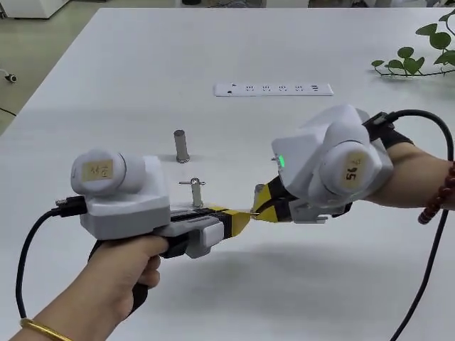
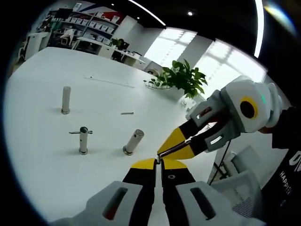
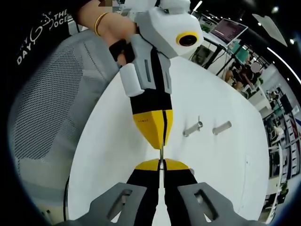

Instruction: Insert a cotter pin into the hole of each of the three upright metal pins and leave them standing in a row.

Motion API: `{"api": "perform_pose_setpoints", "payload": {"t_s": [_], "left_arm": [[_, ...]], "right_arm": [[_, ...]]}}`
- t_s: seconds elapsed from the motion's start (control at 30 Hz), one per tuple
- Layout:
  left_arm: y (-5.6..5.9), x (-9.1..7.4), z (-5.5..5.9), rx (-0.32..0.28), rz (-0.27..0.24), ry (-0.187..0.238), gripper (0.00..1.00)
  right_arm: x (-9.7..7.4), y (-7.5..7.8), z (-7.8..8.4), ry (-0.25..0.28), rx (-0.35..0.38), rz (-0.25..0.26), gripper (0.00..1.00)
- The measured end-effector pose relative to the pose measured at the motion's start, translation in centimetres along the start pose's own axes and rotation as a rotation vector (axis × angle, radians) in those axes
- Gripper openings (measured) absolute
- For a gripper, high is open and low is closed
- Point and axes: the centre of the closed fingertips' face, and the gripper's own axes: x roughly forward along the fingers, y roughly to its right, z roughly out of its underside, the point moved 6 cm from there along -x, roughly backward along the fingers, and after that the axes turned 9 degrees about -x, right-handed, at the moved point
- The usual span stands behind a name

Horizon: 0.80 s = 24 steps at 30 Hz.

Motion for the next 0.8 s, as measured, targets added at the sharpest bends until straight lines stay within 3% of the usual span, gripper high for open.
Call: {"api": "perform_pose_setpoints", "payload": {"t_s": [0.07, 0.2, 0.4, 0.8], "left_arm": [[-0.04, 0.01, 0.02, -0.011, 0.000, -0.001, 0.00], [-0.03, 0.11, 0.31, 0.031, 0.011, -0.028, 0.00], [0.25, 0.12, 0.47, 0.103, 0.013, -0.026, 0.00], [-0.05, -0.04, 0.66, 0.147, 0.024, -0.051, 0.00]], "right_arm": [[0.01, -0.04, 0.01, 0.000, 0.000, -0.002, 0.00], [0.09, -0.38, 0.07, 0.003, 0.011, -0.027, 0.00], [0.14, -0.47, 0.17, 0.011, 0.029, -0.026, 0.00], [-0.07, -0.55, 0.86, 0.075, 0.197, -0.046, 0.00]]}}
